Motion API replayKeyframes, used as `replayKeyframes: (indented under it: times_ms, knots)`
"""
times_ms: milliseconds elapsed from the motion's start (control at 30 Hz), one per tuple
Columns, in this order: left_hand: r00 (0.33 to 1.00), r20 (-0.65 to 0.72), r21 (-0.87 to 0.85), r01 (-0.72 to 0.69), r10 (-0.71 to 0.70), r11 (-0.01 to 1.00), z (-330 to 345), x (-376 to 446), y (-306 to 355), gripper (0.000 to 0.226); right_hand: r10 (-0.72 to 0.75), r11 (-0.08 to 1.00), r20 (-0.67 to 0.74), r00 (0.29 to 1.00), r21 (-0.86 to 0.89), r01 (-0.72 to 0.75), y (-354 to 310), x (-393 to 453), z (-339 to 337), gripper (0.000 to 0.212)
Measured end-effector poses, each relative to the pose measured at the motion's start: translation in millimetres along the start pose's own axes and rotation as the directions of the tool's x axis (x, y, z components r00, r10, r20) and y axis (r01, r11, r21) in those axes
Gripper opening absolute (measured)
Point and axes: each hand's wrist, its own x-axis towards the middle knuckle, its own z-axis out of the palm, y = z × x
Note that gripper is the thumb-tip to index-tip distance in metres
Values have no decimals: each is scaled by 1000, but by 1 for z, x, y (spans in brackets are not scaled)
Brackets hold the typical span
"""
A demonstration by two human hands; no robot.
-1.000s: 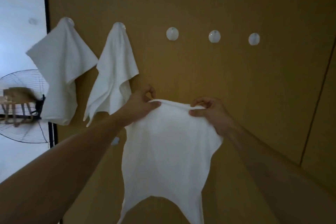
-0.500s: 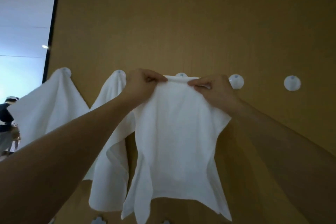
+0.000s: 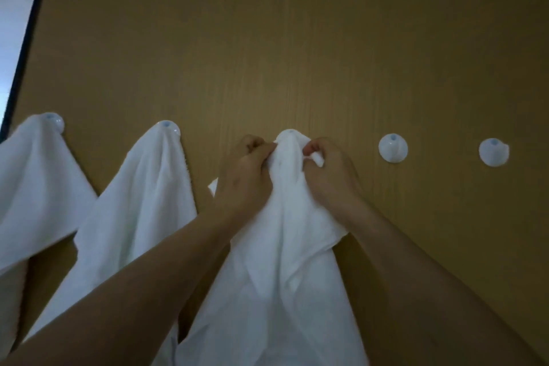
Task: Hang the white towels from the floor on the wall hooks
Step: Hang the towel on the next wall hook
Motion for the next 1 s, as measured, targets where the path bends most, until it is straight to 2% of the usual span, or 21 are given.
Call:
replayKeyframes:
  times_ms: [133, 233, 267, 333, 367, 400, 433, 467, 500, 567, 633, 667, 733, 800, 867, 933, 1000]
  knots:
    - [993, 76, -133, 101, -91, 986, 4, -10, 15, 17, 53, 974, 59, 997, 216, -65, -3, -16, 10, 16]
    - [977, 110, -179, 202, -185, 963, 1, -10, 25, 18, 104, 963, 120, 987, 236, -130, -10, -25, 5, 16]
    - [970, 119, -187, 233, -214, 954, -1, -14, 27, 17, 90, 976, 137, 986, 184, -115, -14, -28, 2, 19]
    - [962, 122, -123, 258, -243, 958, -5, -25, 30, 23, -16, 987, 150, 989, -158, 39, -19, -31, -6, 25]
    - [970, 106, -6, 219, -217, 976, -7, -30, 31, 30, -71, 928, 138, 988, -355, 116, -23, -31, -10, 24]
    - [981, 100, 148, 153, -169, 977, -8, -34, 31, 36, -132, 865, 137, 982, -467, 182, -27, -30, -13, 23]
    - [987, 108, 275, 86, -119, 958, -10, -37, 31, 39, -173, 836, 152, 973, -500, 226, -30, -28, -14, 25]
    - [986, 135, 329, 50, -99, 943, -10, -37, 31, 38, -173, 857, 167, 971, -460, 232, -31, -26, -15, 26]
    - [977, 176, 298, 59, -116, 953, -10, -37, 31, 34, -138, 909, 174, 975, -370, 194, -34, -26, -14, 26]
    - [946, 262, 90, 175, -193, 980, -11, -37, 34, 25, -38, 988, 166, 985, -143, 62, -38, -29, -10, 27]
    - [902, 335, -101, 320, -271, 942, -13, -40, 42, 19, 26, 1000, 185, 982, 10, -29, -42, -39, -8, 43]
    - [879, 370, -141, 374, -301, 917, -15, -43, 46, 21, 52, 998, 190, 980, 34, -60, -44, -44, -8, 49]
    - [838, 429, -90, 412, -338, 907, -21, -48, 50, 32, 103, 994, 179, 978, 11, -106, -45, -56, -6, 41]
    - [813, 464, 134, 329, -352, 935, -29, -53, 47, 43, 171, 985, 188, 967, 1, -175, -47, -71, -3, 39]
    - [820, 485, 367, 123, -303, 922, -41, -61, 43, 52, 255, 967, 212, 943, -49, -250, -49, -90, -2, 49]
    - [850, 468, 413, 31, -241, 910, -51, -71, 39, 50, 273, 947, 227, 935, -234, -220, -49, -112, -3, 60]
    - [885, 419, 350, 49, -204, 935, -62, -82, 37, 43, 288, 921, 239, 927, -334, -200, -50, -135, -4, 62]
